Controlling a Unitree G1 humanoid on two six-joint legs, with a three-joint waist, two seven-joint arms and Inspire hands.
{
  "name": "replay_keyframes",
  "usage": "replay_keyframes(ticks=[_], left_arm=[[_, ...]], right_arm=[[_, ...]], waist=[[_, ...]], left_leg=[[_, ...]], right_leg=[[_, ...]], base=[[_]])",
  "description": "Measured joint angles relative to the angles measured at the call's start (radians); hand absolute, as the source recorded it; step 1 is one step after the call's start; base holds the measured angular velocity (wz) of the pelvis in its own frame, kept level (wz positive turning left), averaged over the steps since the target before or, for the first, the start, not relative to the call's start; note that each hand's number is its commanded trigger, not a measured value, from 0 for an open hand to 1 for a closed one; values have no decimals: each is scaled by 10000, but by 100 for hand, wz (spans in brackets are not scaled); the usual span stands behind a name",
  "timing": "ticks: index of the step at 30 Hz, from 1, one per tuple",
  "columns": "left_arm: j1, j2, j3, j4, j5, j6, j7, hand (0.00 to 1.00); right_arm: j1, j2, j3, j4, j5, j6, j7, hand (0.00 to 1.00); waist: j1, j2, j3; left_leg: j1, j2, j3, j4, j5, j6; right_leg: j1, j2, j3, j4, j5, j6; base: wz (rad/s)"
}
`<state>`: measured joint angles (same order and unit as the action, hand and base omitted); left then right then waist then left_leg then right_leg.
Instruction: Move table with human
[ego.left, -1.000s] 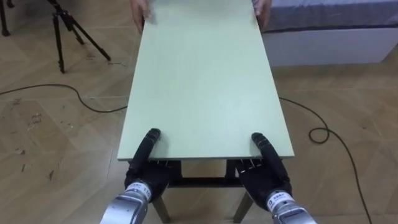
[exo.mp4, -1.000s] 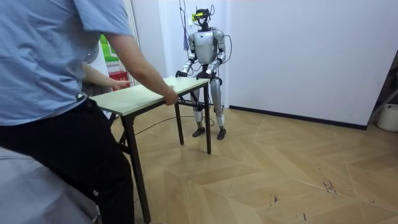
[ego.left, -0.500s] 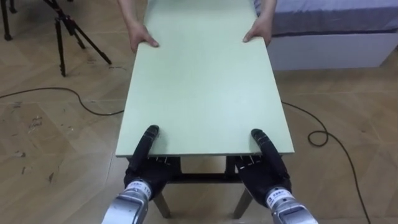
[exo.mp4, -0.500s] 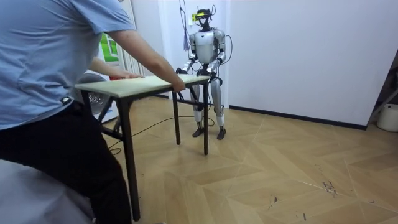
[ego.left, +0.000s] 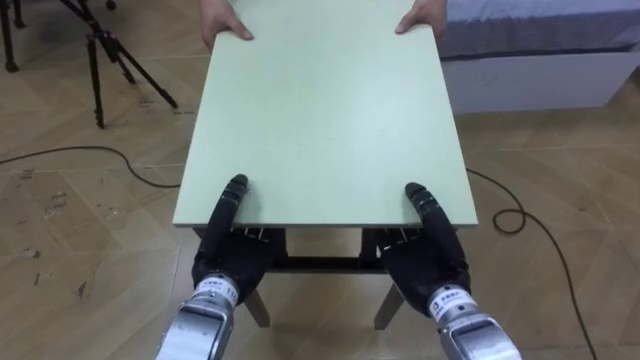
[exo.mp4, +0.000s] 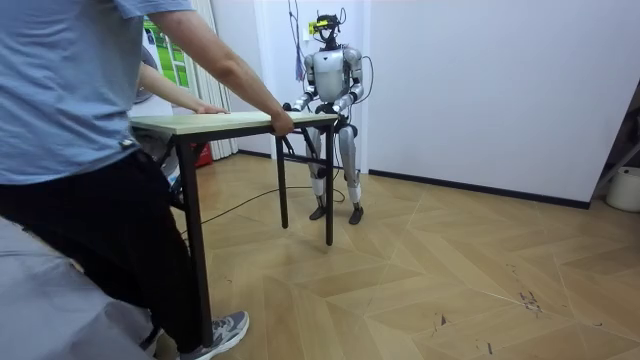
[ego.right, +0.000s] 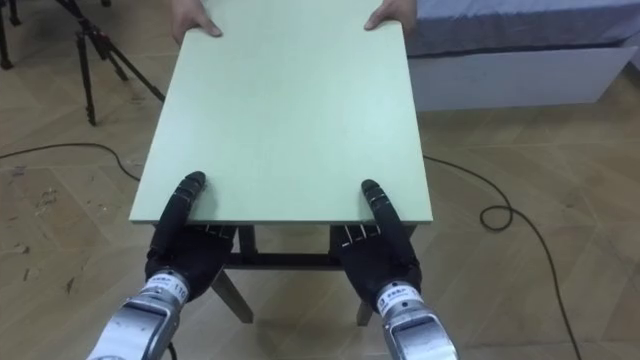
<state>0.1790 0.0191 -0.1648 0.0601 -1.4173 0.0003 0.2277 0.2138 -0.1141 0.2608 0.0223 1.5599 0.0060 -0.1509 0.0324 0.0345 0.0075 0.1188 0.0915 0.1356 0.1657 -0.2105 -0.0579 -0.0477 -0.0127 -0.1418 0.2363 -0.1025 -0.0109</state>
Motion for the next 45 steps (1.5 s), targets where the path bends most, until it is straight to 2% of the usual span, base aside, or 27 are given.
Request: replay_keyframes(ticks=[6,10,12,15,19,23,25,27,31,32,34,37,39,40,41,42,43,44,45], left_arm=[[503,-15,-57,-173,-6,64,-247,100],[1028,-10,-111,-635,-57,70,-408,100],[1262,1,-315,-928,-65,25,-424,100],[1470,7,-526,-1162,-54,-177,-435,100],[1500,80,-773,-1172,-50,-521,-435,100],[1543,140,-1143,-1232,-64,-1017,-435,100],[1677,162,-1253,-1320,-60,-1099,-436,100],[1796,291,-1486,-1430,-67,-1252,-452,100],[1847,535,-1626,-1432,-164,-1425,-614,100],[1847,602,-1718,-1432,-164,-1560,-622,100],[1846,729,-1730,-1432,-164,-1592,-644,100],[1850,863,-1778,-1428,-161,-1637,-812,100],[1901,911,-1797,-1384,-223,-1636,-826,100],[1918,942,-1827,-1380,-232,-1650,-827,100],[1942,939,-1853,-1362,-239,-1695,-827,100],[1949,957,-1862,-1362,-330,-1712,-832,100],[1963,970,-1864,-1363,-353,-1715,-844,100],[2000,952,-1935,-1364,-452,-1760,-865,100],[2177,867,-1988,-1370,-535,-1763,-898,100]], right_arm=[[416,-102,49,-221,-198,-2,235,100],[989,-176,116,-847,-239,-6,267,100],[1325,-190,136,-1060,-293,-157,443,100],[1561,-195,305,-1141,-336,-441,732,100],[1673,-194,385,-1142,-349,-546,954,100],[1684,-355,733,-1143,-294,-1064,1184,100],[1771,-397,824,-1143,-302,-1211,1257,100],[1937,-452,969,-1143,-246,-1449,1471,100],[2010,-516,1242,-1142,-140,-1681,1559,100],[2022,-566,1391,-1141,-109,-1790,1565,100],[2059,-613,1505,-1139,97,-1884,1571,100],[2133,-585,1591,-1074,185,-1908,1771,100],[2123,-480,1594,-832,169,-1901,1929,100],[2123,-496,1595,-793,183,-1901,1962,100],[2120,-544,1594,-735,210,-1912,1998,100],[2122,-543,1591,-728,204,-1904,2011,100],[2121,-533,1591,-727,178,-1904,2013,100],[2130,-525,1592,-731,129,-1947,2055,100],[2160,-628,1602,-731,112,-1950,2089,100]], waist=[[46,0,-2],[130,3,0],[251,2,0],[280,13,7],[297,17,9],[288,0,10],[265,-4,12],[271,-24,25],[247,-69,42],[232,-99,61],[224,-184,84],[319,-310,84],[415,-373,80],[539,-347,83],[659,-258,91],[650,-235,89],[654,-230,91],[686,-171,99],[806,-20,52]], left_leg=[[116,-6,7,-47,0,0],[34,0,12,-46,-1,0],[-21,-6,13,-37,-1,-1],[-37,-3,13,-38,-1,-1],[-90,-2,9,-55,-5,-1],[-249,2,-16,-47,-4,-1],[-248,8,-15,-27,-4,-1],[-279,8,-14,-6,-4,-1],[-410,10,-7,34,-4,-1],[-417,15,-9,70,-4,-1],[-446,39,-11,228,-16,-19],[-929,194,-24,1160,-171,-194],[-1912,448,-342,3208,-221,-276],[-2132,546,-423,3721,-215,-277],[-2564,795,-538,4678,-172,-277],[-3016,1026,-558,5467,55,-284],[-3204,1120,-556,5787,202,-276],[-3464,1283,-555,6483,445,-233],[-3502,1285,-543,7635,608,-245]], right_leg=[[119,4,14,-101,-15,21],[76,17,12,-133,-31,28],[46,12,10,-133,-32,29],[28,15,-2,-132,-32,30],[-94,10,-7,5,-36,24],[-258,3,-48,46,-11,-12],[-253,4,-59,54,-8,-17],[-273,1,-61,54,-6,-20],[-408,0,-47,93,4,-35],[-426,1,-32,159,-12,-39],[-427,-1,-39,283,-121,-69],[-690,38,-59,639,-276,-222],[-779,167,-93,758,-355,-456],[-789,222,-133,783,-410,-549],[-833,362,-128,849,-495,-703],[-928,505,-186,948,-656,-849],[-950,556,-232,964,-699,-885],[-978,660,-229,997,-740,-1025],[-1035,772,-232,1186,-800,-1186]], base=[[-1],[2],[4],[2],[0],[0],[0],[0],[0],[0],[5],[-2],[-11],[-24],[-20],[-13],[-3],[-20],[-27]])
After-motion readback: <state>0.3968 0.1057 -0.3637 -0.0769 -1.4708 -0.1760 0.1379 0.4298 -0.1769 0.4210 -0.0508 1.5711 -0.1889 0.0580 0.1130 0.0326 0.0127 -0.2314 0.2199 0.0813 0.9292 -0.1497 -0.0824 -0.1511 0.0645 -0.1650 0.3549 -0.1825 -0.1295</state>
